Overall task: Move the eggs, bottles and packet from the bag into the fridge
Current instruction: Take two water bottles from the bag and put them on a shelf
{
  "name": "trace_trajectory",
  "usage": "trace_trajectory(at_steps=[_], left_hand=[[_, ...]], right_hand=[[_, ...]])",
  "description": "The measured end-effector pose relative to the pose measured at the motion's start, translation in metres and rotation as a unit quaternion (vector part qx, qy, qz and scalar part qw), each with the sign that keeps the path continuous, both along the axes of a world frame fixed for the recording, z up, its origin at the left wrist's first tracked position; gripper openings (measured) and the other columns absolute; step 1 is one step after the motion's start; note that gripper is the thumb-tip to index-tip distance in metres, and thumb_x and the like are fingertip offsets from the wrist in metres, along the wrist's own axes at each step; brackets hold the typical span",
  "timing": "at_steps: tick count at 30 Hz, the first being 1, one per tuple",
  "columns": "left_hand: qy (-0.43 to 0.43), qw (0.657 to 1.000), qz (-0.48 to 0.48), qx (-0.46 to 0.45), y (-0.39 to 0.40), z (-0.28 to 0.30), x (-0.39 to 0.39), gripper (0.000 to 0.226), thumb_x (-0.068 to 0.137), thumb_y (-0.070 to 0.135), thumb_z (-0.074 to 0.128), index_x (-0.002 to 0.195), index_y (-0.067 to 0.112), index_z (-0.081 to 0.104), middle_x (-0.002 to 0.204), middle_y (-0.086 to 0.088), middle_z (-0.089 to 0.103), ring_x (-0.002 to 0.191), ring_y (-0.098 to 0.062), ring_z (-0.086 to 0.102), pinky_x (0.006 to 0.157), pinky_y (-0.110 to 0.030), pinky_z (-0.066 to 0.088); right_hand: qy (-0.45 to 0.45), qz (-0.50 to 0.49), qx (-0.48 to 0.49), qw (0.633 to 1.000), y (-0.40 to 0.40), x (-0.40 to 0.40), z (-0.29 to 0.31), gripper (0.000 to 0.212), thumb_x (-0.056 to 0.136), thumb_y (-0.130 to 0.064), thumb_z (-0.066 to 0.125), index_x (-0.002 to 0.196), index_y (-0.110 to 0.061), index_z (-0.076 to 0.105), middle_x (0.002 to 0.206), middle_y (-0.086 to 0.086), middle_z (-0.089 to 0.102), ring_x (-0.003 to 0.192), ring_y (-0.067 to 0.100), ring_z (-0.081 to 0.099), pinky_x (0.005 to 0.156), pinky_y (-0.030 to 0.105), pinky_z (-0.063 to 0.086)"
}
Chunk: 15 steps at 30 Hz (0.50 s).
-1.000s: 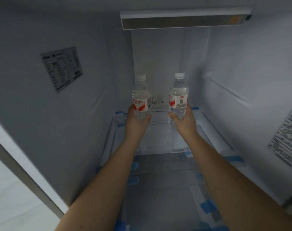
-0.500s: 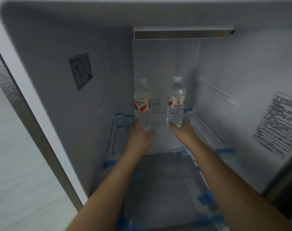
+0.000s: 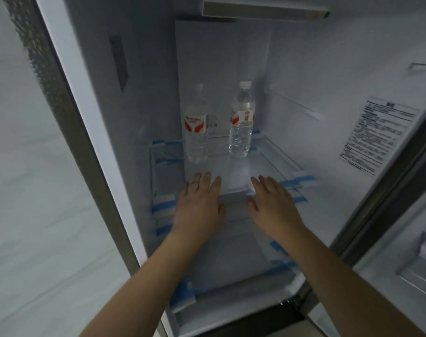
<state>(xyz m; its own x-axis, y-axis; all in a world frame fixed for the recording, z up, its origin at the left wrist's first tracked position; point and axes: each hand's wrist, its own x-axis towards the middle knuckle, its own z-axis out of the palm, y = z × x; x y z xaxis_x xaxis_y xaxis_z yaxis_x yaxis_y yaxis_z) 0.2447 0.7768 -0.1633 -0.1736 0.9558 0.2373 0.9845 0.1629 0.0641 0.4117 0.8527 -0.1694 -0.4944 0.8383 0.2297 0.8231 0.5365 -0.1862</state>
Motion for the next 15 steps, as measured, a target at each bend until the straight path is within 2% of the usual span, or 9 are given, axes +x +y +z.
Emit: trace_trajectory(at_steps=[3,5,7,10,13,15], left_hand=[[-0.022,0.999,-0.032,-0.007,-0.01,-0.004,0.014,0.064,0.1,0.047,0.037,0.155,0.022,0.015,0.163,-0.004,0.015,0.15,-0.026,0.01,0.121,-0.044,0.012],[-0.054,0.997,-0.05,-0.005,-0.015,-0.005,0.027,0.062,0.1,0.049,0.034,0.155,0.024,0.019,0.163,-0.002,0.017,0.15,-0.023,0.011,0.121,-0.043,0.01],[-0.057,0.996,-0.067,-0.015,-0.021,-0.007,0.041,0.06,0.101,0.05,0.029,0.154,0.025,0.018,0.163,-0.001,0.016,0.15,-0.021,0.009,0.12,-0.042,0.007],[-0.028,0.996,-0.082,-0.012,-0.038,-0.011,0.06,0.063,0.099,0.053,0.019,0.153,0.021,0.025,0.161,-0.004,0.024,0.149,-0.024,0.016,0.119,-0.043,0.011],[0.026,0.993,-0.116,0.0,-0.059,-0.018,0.081,0.07,0.093,0.056,0.011,0.147,0.021,0.037,0.152,-0.006,0.041,0.144,-0.026,0.03,0.118,-0.048,0.023],[0.055,0.99,-0.131,-0.013,-0.071,-0.019,0.095,0.069,0.093,0.057,0.011,0.147,0.023,0.037,0.151,-0.005,0.041,0.144,-0.025,0.031,0.116,-0.05,0.024]], right_hand=[[-0.054,-0.003,0.017,0.998,-0.025,0.017,-0.007,0.056,0.099,-0.036,0.027,0.151,-0.015,0.024,0.158,0.01,0.024,0.146,0.028,0.016,0.118,0.042,0.012],[-0.06,-0.012,0.04,0.997,-0.039,0.029,-0.012,0.062,0.093,-0.038,0.021,0.147,-0.013,0.035,0.153,0.012,0.035,0.143,0.031,0.026,0.116,0.046,0.02],[-0.059,-0.023,0.047,0.997,-0.05,0.044,-0.016,0.062,0.09,-0.038,0.023,0.141,-0.01,0.045,0.145,0.015,0.046,0.137,0.034,0.038,0.111,0.049,0.028],[-0.058,-0.035,0.053,0.996,-0.068,0.069,-0.019,0.058,0.091,-0.035,0.026,0.139,-0.012,0.047,0.141,0.015,0.051,0.133,0.035,0.043,0.109,0.051,0.032],[-0.078,-0.042,0.057,0.994,-0.087,0.095,-0.027,0.058,0.092,-0.037,0.022,0.142,-0.015,0.044,0.143,0.012,0.049,0.135,0.032,0.042,0.11,0.049,0.029],[-0.08,-0.049,0.055,0.994,-0.102,0.112,-0.03,0.059,0.093,-0.039,0.02,0.142,-0.017,0.044,0.144,0.011,0.049,0.135,0.031,0.042,0.11,0.048,0.027]])
